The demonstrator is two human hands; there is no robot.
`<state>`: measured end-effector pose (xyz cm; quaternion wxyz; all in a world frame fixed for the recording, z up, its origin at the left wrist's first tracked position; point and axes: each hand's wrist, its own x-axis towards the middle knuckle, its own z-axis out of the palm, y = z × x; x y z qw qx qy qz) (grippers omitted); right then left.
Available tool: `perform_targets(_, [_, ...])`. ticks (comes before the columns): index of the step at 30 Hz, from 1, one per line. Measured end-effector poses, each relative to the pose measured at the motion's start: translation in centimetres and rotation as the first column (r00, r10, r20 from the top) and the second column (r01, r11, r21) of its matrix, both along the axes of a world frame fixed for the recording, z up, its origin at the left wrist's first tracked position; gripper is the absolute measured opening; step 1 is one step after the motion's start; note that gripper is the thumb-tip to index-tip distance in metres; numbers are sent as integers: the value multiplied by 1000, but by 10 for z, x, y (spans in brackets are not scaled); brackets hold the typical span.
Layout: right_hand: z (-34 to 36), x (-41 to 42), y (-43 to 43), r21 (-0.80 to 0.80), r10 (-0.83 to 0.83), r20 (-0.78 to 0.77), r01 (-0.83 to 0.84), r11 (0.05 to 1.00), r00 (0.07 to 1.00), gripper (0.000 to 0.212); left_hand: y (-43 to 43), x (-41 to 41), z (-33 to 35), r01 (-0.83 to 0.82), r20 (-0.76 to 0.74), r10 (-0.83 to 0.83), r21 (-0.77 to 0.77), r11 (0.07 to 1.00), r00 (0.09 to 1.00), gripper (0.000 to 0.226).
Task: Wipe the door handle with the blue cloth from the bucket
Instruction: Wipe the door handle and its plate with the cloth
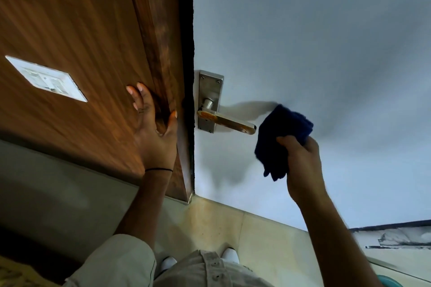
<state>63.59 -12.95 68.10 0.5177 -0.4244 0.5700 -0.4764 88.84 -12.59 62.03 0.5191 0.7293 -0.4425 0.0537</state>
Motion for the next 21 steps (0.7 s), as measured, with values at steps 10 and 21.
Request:
perform_targets(10, [-27,111,-13,-394,-70,-847,-532,749,528,46,2,0,0,4,27,-3,-35,999,1000,77])
perform_targets(21, [-25,51,-7,-416,-53,-837,-572,706,544,54,1,-2,2,0,1,0,-31,1000,1000,77])
